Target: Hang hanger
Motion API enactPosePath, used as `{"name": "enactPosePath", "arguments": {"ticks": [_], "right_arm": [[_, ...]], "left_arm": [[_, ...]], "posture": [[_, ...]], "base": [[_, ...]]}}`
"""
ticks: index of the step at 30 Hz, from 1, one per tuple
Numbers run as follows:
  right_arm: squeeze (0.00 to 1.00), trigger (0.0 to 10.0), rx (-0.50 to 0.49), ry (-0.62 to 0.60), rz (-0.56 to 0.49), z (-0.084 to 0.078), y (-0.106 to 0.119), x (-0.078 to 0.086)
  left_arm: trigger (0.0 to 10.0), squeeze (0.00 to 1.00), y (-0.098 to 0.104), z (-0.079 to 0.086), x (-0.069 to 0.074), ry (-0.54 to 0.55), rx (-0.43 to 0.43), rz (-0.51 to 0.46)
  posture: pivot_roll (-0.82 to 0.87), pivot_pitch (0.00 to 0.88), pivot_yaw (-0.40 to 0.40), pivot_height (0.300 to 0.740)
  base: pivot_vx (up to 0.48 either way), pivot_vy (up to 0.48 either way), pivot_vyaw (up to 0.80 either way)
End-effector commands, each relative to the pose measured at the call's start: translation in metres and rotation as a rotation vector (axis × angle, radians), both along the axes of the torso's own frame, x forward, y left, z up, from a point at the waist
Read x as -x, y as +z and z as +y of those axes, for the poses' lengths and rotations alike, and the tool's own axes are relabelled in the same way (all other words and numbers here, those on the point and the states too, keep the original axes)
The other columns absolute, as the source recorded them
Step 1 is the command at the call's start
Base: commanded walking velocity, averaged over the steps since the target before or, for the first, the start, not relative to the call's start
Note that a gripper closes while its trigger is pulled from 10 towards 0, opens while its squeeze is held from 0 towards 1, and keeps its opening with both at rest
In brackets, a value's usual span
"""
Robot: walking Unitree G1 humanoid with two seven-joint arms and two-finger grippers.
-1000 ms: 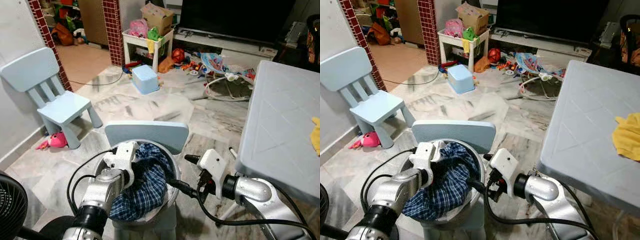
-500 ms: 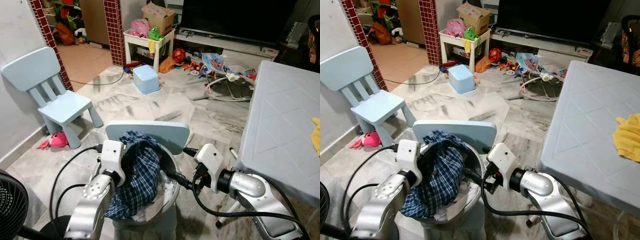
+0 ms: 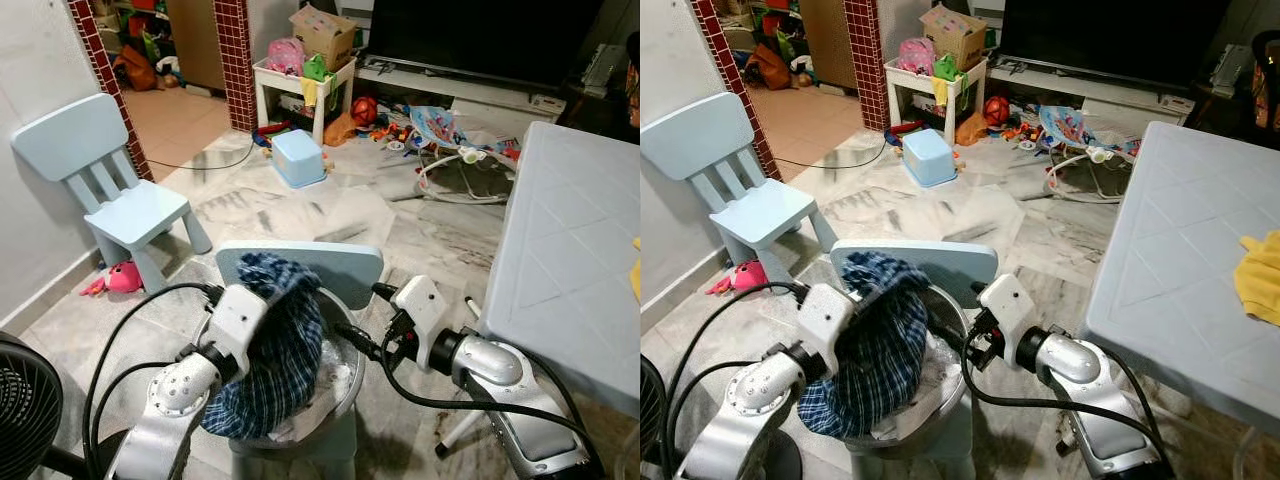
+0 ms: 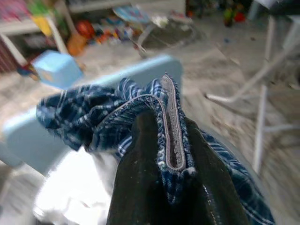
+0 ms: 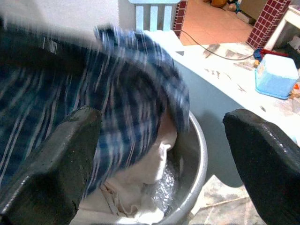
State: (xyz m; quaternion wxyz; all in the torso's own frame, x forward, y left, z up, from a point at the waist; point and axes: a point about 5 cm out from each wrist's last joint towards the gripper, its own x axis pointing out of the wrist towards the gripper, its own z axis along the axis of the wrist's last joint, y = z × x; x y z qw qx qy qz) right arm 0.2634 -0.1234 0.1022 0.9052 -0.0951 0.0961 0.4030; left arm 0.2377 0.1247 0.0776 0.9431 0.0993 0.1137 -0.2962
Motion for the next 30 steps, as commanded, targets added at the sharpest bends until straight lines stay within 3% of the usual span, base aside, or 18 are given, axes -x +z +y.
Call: {"name": "enactPosePath", "arguments": {"ticks": [1, 4, 7, 9, 10, 11, 12, 17, 19, 27, 28, 29, 30], "right_arm": [[0.0, 10.0, 0.012, -0.001, -0.007, -0.001, 0.001, 0.0], [0.0, 10.0, 0.006, -0.025, 0.013, -0.003, -0.003, 0.0], [0.0, 10.0, -0.005, -0.035, 0.024, -0.002, -0.004, -0.002], [0.0, 10.0, -0.004, -0.029, 0.022, -0.001, -0.004, -0.002], [0.0, 10.0, -0.003, -0.027, 0.023, 0.0, -0.004, -0.002], [0.0, 10.0, -0.002, -0.025, 0.024, 0.0, -0.004, -0.002], [0.0, 10.0, 0.001, -0.022, 0.025, 0.0, -0.004, -0.001], [0.0, 10.0, 0.01, -0.021, 0.027, -0.004, -0.005, -0.001], [0.0, 10.0, 0.012, -0.021, 0.026, -0.005, -0.004, -0.002], [0.0, 10.0, 0.017, -0.01, 0.025, -0.005, -0.002, -0.003], [0.0, 10.0, 0.018, -0.01, 0.025, -0.005, -0.002, -0.003], [0.0, 10.0, 0.018, -0.009, 0.025, -0.005, -0.002, -0.003], [0.0, 10.0, 0.02, -0.01, 0.024, -0.006, -0.002, -0.003]], "left_arm": [[10.0, 0.0, 0.002, -0.002, 0.003, -0.032, -0.027, 0.0], [10.0, 0.0, -0.002, 0.0, 0.006, -0.063, -0.065, 0.027], [10.0, 0.0, -0.015, 0.006, 0.007, -0.06, -0.176, 0.077], [10.0, 0.0, -0.015, 0.006, 0.008, -0.074, -0.165, 0.072], [10.0, 0.25, -0.017, 0.006, 0.009, -0.06, -0.171, 0.092], [10.0, 0.44, -0.019, 0.007, 0.009, -0.046, -0.181, 0.101], [10.0, 1.0, -0.02, 0.007, 0.01, -0.035, -0.162, 0.124], [10.0, 1.0, -0.026, 0.009, 0.012, 0.015, -0.224, 0.154], [10.0, 0.0, -0.027, 0.01, 0.012, 0.026, -0.237, 0.168], [10.0, 0.0, -0.029, 0.008, 0.013, 0.03, -0.251, 0.172], [7.2, 0.0, -0.029, 0.008, 0.013, 0.031, -0.25, 0.174], [7.2, 0.0, -0.029, 0.008, 0.013, 0.033, -0.249, 0.175], [2.1, 0.0, -0.03, 0.008, 0.013, 0.042, -0.246, 0.185]], "posture": [[-0.06, 0.0, 0.009, 0.74], [-0.06, 0.0, 0.014, 0.74], [-0.06, 0.0, 0.016, 0.74], [-0.06, 0.0, 0.017, 0.74], [-0.06, 0.0, 0.016, 0.74], [-0.06, 0.0, 0.016, 0.74], [-0.06, 0.0, 0.016, 0.74], [-0.06, 0.0, 0.006, 0.74], [-0.06, 0.0, 0.0, 0.74], [-0.07, 0.0, -0.008, 0.74], [-0.07, 0.0, -0.009, 0.74], [-0.07, 0.0, -0.009, 0.74], [-0.07, 0.0, -0.01, 0.74]], "base": [[0.0, 0.0, 0.0], [0.0, 0.0, 0.0], [0.0, 0.0, 0.0], [0.0, 0.0, 0.0], [0.0, 0.0, 0.0], [0.0, 0.0, 0.0], [0.0, 0.0, 0.0], [0.0, 0.0, 0.0], [0.0, 0.0, 0.0], [0.0, 0.0, 0.0], [0.0, 0.0, 0.0], [0.0, 0.0, 0.0], [0.0, 0.0, 0.0]]}}
